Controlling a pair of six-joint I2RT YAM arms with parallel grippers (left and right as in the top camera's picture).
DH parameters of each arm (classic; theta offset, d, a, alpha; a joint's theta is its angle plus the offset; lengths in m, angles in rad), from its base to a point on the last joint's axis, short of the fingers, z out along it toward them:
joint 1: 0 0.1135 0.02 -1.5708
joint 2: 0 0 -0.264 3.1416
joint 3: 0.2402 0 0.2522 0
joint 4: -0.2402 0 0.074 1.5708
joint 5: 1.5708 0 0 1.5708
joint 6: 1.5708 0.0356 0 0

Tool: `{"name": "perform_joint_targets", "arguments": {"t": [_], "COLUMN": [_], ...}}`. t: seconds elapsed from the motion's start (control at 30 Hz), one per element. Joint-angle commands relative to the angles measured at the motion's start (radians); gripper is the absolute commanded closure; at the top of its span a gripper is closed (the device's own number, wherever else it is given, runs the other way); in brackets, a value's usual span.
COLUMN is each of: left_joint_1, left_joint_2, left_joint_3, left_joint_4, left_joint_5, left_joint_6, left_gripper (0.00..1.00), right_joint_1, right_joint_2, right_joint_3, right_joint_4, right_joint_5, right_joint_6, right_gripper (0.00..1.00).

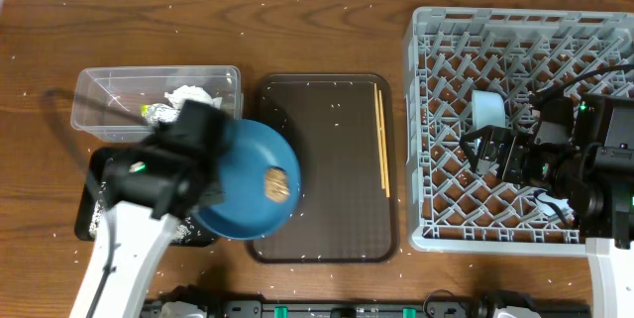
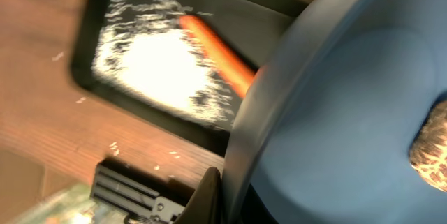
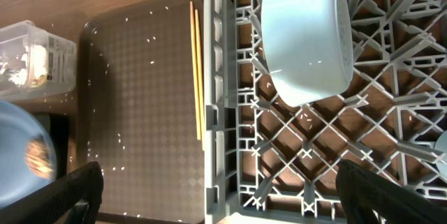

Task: Sort waste into correct bins and load items into the dishwasher rack
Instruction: 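Grasp the blue plate rim with the left gripper and lift it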

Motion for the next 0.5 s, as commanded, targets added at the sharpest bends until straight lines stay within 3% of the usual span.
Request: {"name": "perform_joint_targets", "arguments": {"t": [0.0, 0.2, 0.47], "left_joint_1": [0.143, 0.312, 0.319], "left_joint_2": [-0.063, -0.088, -0.036], "left_joint_3": [0.024, 0.023, 0.023], "left_joint_4": [-0.008, -0.019, -0.023], "left_joint_5": [-0.099, -0.322, -0.539], "left_joint_6": [-0.021, -0.022, -0.026], "left_gripper": [0.94, 0.94, 0.94], "right_joint_1": [0.007, 0.007, 0.007], "right_joint_2": [0.0, 0.0, 0.0], "right_joint_3": [0.006, 0.006, 0.006], "right_joint_4": [0.0, 0.004, 0.029], "right_joint_5": [0.002, 0.003, 0.002], "right_joint_6": [0.006, 0.006, 0.006], "right_gripper": [0.01, 0.01, 0.01]}}
